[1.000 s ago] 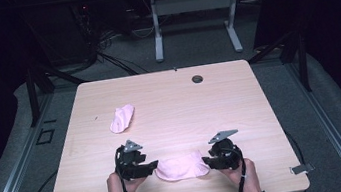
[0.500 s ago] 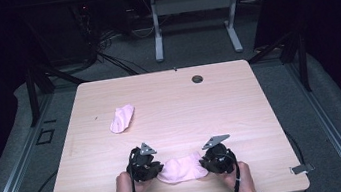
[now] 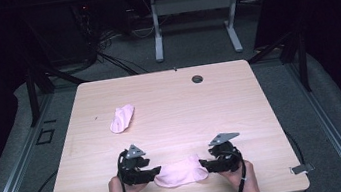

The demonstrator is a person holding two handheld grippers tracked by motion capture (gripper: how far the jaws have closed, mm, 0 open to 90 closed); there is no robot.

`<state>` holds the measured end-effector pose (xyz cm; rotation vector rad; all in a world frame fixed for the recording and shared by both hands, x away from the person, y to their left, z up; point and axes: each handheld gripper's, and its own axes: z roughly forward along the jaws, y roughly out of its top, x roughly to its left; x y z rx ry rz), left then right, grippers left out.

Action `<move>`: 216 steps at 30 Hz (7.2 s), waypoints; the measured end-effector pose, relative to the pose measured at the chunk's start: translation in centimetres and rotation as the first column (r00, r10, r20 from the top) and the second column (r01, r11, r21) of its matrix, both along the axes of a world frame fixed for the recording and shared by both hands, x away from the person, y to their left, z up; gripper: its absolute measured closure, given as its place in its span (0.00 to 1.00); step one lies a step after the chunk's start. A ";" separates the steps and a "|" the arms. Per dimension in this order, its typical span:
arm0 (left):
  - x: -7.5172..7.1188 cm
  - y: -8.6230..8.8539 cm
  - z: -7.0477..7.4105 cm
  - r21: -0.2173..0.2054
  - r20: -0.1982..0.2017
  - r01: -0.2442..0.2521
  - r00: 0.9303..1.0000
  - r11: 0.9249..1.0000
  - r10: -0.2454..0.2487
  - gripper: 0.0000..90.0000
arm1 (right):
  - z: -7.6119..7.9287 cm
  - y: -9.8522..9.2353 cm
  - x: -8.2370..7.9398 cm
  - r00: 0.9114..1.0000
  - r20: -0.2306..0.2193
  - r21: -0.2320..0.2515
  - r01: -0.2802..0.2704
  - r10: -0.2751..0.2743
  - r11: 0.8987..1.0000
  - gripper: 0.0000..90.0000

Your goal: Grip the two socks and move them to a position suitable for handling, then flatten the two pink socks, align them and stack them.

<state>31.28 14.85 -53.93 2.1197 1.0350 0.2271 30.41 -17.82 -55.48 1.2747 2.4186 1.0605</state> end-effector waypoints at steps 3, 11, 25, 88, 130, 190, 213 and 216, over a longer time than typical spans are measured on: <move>1.4 1.4 1.2 0.003 0.031 -0.041 0.999 0.999 0.040 0.30 | 0.4 -2.5 0.2 0.997 0.035 0.029 0.074 -0.075 0.997 0.18; 7.2 4.6 2.9 0.060 0.076 -0.155 0.986 0.986 0.150 0.17 | -1.0 -8.3 0.8 0.971 0.030 0.010 0.238 -0.238 0.971 0.00; 17.4 4.9 1.3 0.144 -0.012 -0.275 0.960 0.951 0.279 0.24 | -2.8 -11.6 0.3 0.948 0.055 -0.010 0.314 -0.313 0.950 0.06; 9.9 -0.3 4.2 -0.046 0.021 0.029 0.999 0.999 -0.028 0.96 | -3.1 -11.5 0.2 0.936 0.111 -0.044 0.339 -0.333 0.940 0.18; 8.4 -4.0 -2.1 0.169 -0.133 0.054 0.991 0.984 -0.031 0.69 | 0.6 2.2 9.6 0.997 -0.012 -0.021 -0.072 0.072 0.997 0.62; 7.1 -4.2 5.2 -0.230 0.041 0.058 0.998 0.971 -0.050 0.96 | 2.4 2.6 5.7 0.949 0.314 -0.106 0.074 -0.037 0.992 0.97; 6.7 -0.6 -1.2 -0.047 -0.117 -0.065 0.991 0.997 0.059 0.59 | 1.8 -1.5 6.3 0.996 0.076 0.052 -0.060 0.056 0.997 0.56; 6.7 -1.8 -1.5 -0.020 -0.117 -0.050 0.992 0.999 0.047 0.54 | 0.8 0.0 7.7 0.999 0.041 -0.056 -0.020 0.023 0.998 0.58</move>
